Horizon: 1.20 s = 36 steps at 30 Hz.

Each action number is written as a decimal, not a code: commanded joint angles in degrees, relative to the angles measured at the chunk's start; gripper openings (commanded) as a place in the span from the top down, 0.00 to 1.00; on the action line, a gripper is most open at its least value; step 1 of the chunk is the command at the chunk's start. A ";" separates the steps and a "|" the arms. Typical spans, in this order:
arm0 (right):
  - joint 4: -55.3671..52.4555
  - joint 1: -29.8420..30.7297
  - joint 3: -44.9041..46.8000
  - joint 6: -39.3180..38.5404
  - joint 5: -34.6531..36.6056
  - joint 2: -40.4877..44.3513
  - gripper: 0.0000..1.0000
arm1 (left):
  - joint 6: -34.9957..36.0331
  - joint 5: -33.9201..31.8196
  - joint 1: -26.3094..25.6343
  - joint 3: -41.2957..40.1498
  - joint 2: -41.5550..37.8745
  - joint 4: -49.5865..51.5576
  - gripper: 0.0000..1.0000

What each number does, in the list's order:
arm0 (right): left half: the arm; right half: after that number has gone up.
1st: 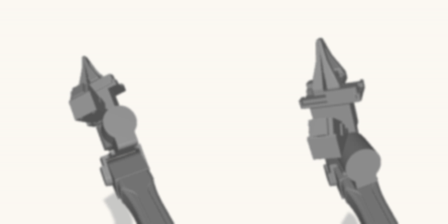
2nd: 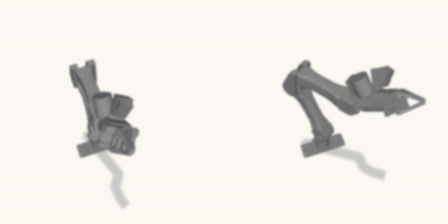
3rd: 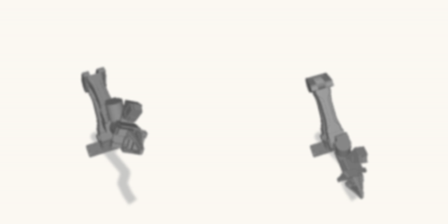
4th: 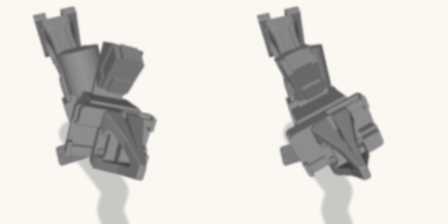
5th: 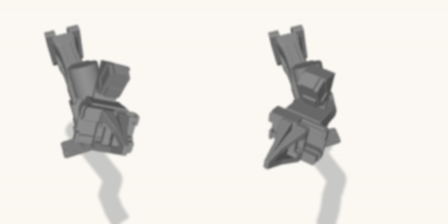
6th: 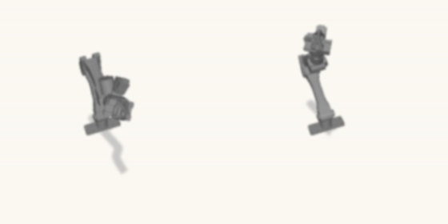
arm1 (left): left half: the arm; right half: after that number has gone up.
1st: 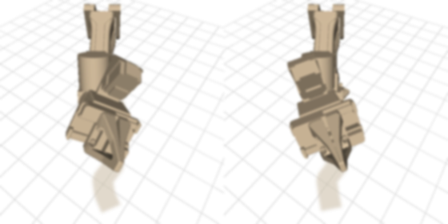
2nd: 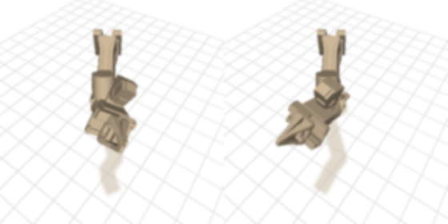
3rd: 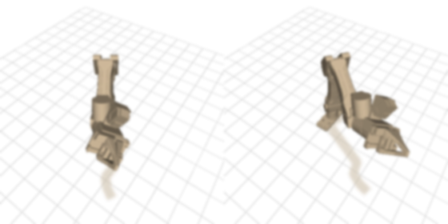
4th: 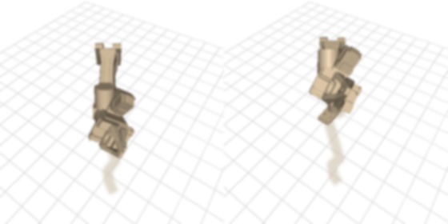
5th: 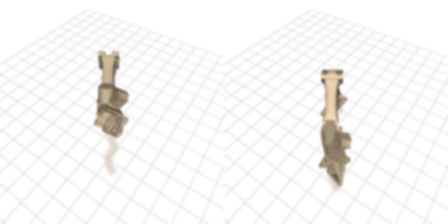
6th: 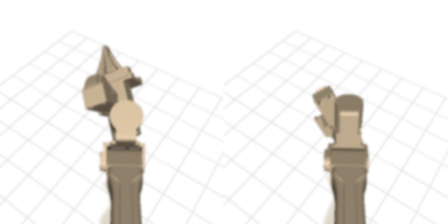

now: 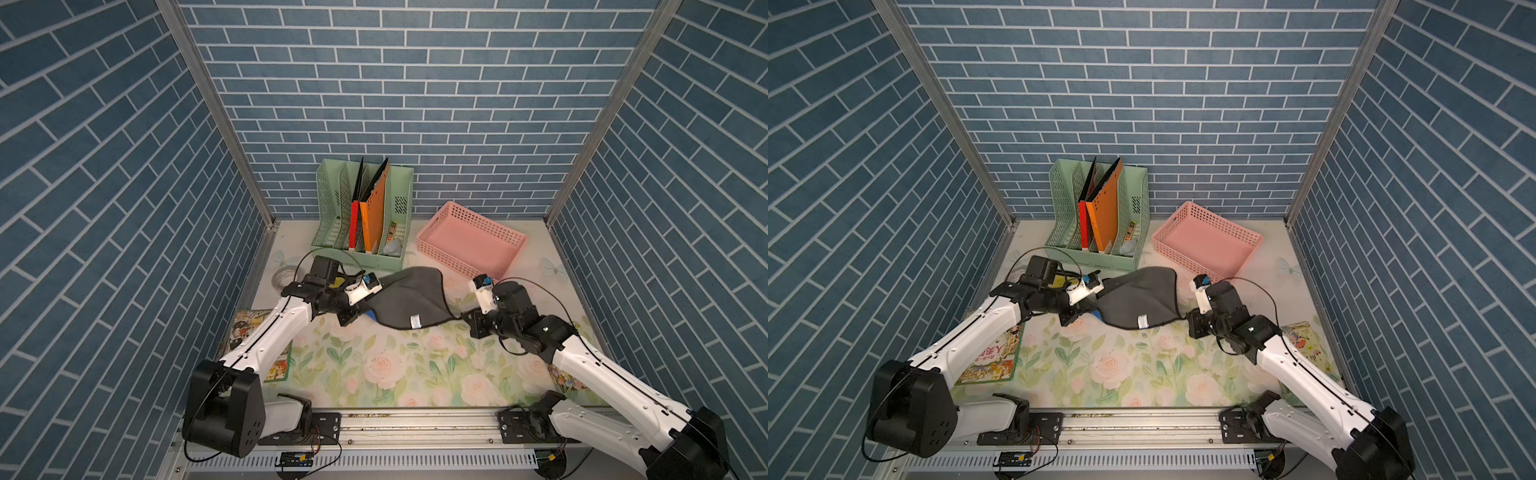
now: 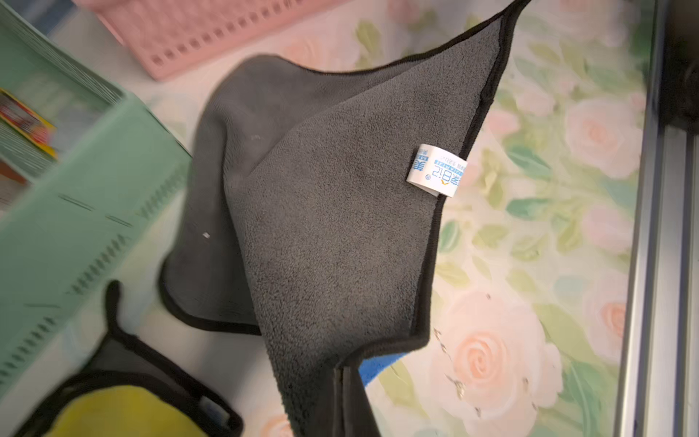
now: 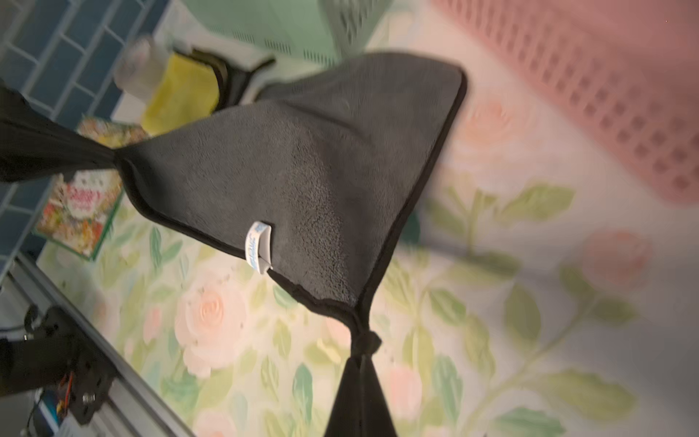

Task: Fold the square dishcloth
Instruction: Flatten out the cleaning item at the center of the board.

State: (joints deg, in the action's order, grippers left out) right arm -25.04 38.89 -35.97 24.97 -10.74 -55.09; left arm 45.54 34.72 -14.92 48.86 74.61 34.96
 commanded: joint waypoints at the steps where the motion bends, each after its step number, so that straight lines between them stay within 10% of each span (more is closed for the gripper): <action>1: 0.70 2.51 3.87 9.76 -2.82 3.06 1.00 | 7.83 -1.70 -0.23 -1.99 -0.87 4.94 1.00; 25: -3.63 -7.90 -17.69 -4.92 2.44 -18.81 1.00 | -1.97 -0.60 5.20 -4.15 2.08 -9.42 1.00; 31: -8.67 -7.85 -15.76 -5.07 -1.20 -13.10 1.00 | 13.20 3.38 2.43 -2.43 3.23 12.40 1.00; 36: -14.86 -5.50 -10.88 -2.73 -5.36 -4.65 1.00 | 11.83 -4.44 -4.93 -10.15 -5.37 8.04 1.00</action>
State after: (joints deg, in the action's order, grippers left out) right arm -33.30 31.92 -49.19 22.06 -12.69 -63.40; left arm 55.40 33.52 -17.02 41.76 73.65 39.64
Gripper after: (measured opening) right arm 0.047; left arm 0.078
